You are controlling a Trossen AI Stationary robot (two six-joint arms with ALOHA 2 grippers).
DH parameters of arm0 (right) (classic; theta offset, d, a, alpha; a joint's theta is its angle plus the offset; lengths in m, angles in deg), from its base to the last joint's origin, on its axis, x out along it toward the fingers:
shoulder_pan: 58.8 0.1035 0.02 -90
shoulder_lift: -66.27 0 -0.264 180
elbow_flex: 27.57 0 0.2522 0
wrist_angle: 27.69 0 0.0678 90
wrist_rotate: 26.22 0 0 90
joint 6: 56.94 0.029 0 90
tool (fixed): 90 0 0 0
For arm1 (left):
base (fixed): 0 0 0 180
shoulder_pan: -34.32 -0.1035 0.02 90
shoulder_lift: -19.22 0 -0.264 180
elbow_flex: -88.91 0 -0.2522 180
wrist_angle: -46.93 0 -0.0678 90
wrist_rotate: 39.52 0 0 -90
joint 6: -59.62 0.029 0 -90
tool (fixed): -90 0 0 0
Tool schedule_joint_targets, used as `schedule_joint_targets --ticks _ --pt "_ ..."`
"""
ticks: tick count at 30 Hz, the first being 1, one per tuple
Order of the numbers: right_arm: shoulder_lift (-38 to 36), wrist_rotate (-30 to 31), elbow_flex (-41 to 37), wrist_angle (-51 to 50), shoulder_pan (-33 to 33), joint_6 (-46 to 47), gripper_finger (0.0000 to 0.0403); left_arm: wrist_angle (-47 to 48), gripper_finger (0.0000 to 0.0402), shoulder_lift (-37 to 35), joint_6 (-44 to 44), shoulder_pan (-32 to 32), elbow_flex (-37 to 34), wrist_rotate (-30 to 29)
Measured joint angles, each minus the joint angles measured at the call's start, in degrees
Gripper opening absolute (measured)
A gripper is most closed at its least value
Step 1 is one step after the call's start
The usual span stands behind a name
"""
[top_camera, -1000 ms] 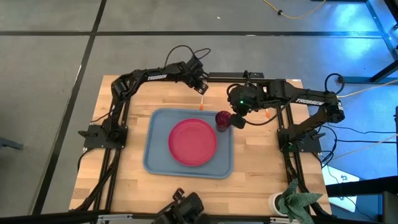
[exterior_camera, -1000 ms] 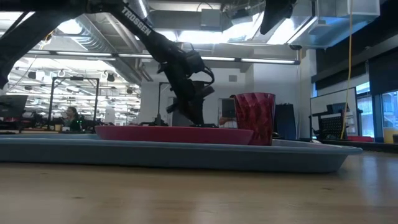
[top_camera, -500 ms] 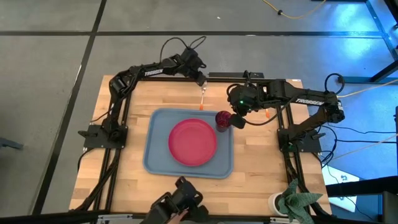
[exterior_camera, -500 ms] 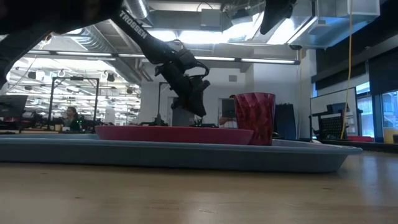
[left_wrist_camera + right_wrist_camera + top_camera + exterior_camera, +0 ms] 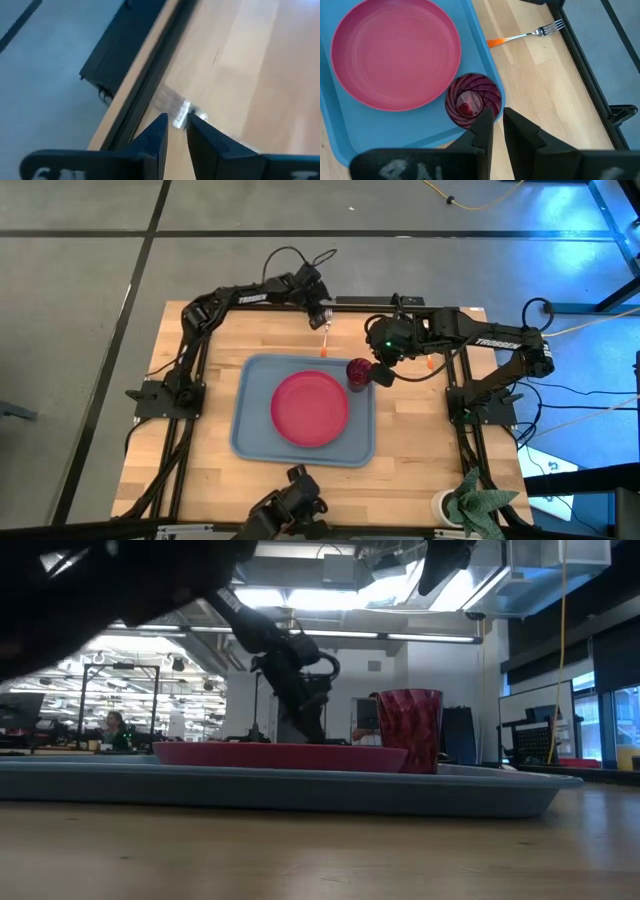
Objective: Pick and place plate/cup/fork/spoon on tray
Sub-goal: Put the orange fork on the blue serving tray to the left of the red plate
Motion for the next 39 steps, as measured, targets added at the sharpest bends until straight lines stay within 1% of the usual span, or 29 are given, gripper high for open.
schedule_joint_targets --ticks 2,8,14,19,21,22,26,29,32,36,39 --pt "0.0 0.0 0.0 0.0 0.0 0.0 0.0049 -0.24 0.0063 0.61 2.25 0.26 -0.02 -0.99" --pt "0.0 -0.02 0.0 0.0 0.0 -0.08 0.0049 -2.11 0.0063 0.79 8.46 1.5 0.0 -0.9" --pt "0.0 0.0 0.0 0.0 0.0 -0.17 0.0049 -2.26 0.0063 0.79 15.11 1.08 0.0 -1.24" --pt "0.0 -0.01 0.0 0.0 0.0 -0.2 0.0049 -2.92 0.0063 0.79 17.55 0.85 0.0 -2.53" --pt "0.0 0.0 0.0 0.0 0.0 -0.2 0.0049 -2.35 0.0063 0.79 15.36 0.85 0.0 -2.91" --pt "0.0 0.0 0.0 0.0 0.0 -0.2 0.0049 -1.64 0.0063 0.79 12.9 0.87 0.0 -2.88" --pt "0.0 0.0 0.0 0.0 0.01 -0.21 0.0049 -0.68 0.0063 0.8 -1.04 1.65 0.0 -2.9" --pt "0.0 0.0 0.0 0.0 0.0 -0.38 0.0049 1.05 0.0063 0.81 -8.89 2.69 0.0 -2.88" --pt "0.01 0.0 -0.02 -0.01 0.01 -1.87 0.0049 1.5 0.0063 0.76 -13.39 3.59 0.0 -5.65" --pt "0.0 0.09 -0.02 -0.02 0.0 -4.05 0.0049 2.1 0.0063 0.68 -16.98 3.65 0.32 -4.0" --pt "0.02 0.04 -0.02 -0.21 0.0 -5.68 0.0049 2.6 0.0063 0.64 -21.28 3.66 0.94 -3.71"
